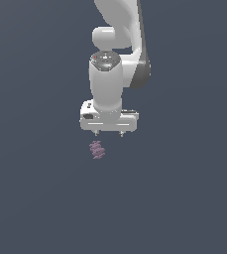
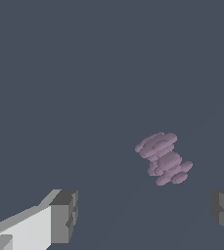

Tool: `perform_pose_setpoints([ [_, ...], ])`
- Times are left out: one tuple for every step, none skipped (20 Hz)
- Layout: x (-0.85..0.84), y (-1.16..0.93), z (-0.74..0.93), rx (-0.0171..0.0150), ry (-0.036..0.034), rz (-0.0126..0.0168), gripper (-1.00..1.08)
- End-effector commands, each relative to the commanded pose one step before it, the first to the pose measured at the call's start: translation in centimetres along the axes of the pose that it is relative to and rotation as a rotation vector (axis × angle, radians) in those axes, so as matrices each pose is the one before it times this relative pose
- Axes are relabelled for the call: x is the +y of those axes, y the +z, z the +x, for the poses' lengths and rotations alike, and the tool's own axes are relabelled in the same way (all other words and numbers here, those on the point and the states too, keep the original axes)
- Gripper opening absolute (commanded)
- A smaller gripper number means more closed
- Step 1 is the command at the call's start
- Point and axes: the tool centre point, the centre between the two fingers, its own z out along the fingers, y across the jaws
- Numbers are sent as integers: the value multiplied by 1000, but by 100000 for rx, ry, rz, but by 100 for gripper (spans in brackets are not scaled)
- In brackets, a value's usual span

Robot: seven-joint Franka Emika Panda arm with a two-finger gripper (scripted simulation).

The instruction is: Pick up the object and move it to a goal position.

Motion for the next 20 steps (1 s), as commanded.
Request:
perform_pose_setpoints([
  [1,0,0,0,0,0,100],
  [-3,-41,12,49,-33,36,100],
  [-3,-117,38,138,-87,108,100],
  [-7,-198,61,235,-144,183,100],
  [-11,-284,87,336,-197,260,100],
  [-17,-371,113,436,-235,335,100],
  [-23,-371,110,433,-202,331,100],
  [-25,-313,90,362,-131,276,100],
  [-25,-249,69,281,-59,215,100],
  [-25,-178,48,193,10,149,100],
  [-16,-94,20,96,65,75,100],
  [-14,8,-4,-17,44,-12,100],
  [19,71,-15,-74,-29,-57,100],
  [31,69,-12,-54,-137,-45,100],
  [34,69,-6,-43,-252,-38,100],
  [49,74,-2,-32,-356,-33,100],
  [65,86,-1,-30,-466,-33,100],
  [78,104,-1,-35,-584,-38,100],
  [96,130,-3,-48,-701,-49,100],
  [114,160,-7,-66,-819,-63,100],
])
